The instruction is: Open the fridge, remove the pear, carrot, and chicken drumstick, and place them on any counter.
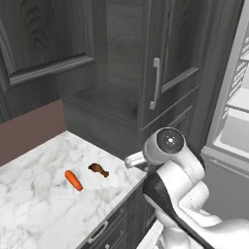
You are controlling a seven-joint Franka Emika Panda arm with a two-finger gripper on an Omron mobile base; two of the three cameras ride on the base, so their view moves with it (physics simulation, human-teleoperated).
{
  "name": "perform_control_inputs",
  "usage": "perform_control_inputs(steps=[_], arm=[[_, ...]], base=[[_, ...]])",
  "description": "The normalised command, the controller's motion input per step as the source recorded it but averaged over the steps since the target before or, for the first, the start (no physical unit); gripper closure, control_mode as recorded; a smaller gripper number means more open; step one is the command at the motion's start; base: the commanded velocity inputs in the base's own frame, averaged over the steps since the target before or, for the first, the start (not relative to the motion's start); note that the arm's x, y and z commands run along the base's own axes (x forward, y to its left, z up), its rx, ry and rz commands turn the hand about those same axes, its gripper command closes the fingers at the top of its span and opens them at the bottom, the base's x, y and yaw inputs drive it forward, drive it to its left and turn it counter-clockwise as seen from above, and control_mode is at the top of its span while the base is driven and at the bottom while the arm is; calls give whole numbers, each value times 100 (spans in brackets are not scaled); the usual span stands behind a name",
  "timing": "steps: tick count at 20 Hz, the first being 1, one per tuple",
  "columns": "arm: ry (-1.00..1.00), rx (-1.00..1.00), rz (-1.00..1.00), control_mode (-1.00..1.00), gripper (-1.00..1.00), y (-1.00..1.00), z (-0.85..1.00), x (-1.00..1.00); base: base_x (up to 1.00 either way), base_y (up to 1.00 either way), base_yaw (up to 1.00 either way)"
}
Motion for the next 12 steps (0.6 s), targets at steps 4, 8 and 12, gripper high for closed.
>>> perform_control_inputs(steps=[4,8,12], arm=[[35,19,-7,-100,-100,-91,89,-47],[23,0,-15,-100,-100,-97,43,0],[13,-1,-18,-100,-100,-91,6,0]], base=[[0,0,0],[0,0,0],[0,0,0]])
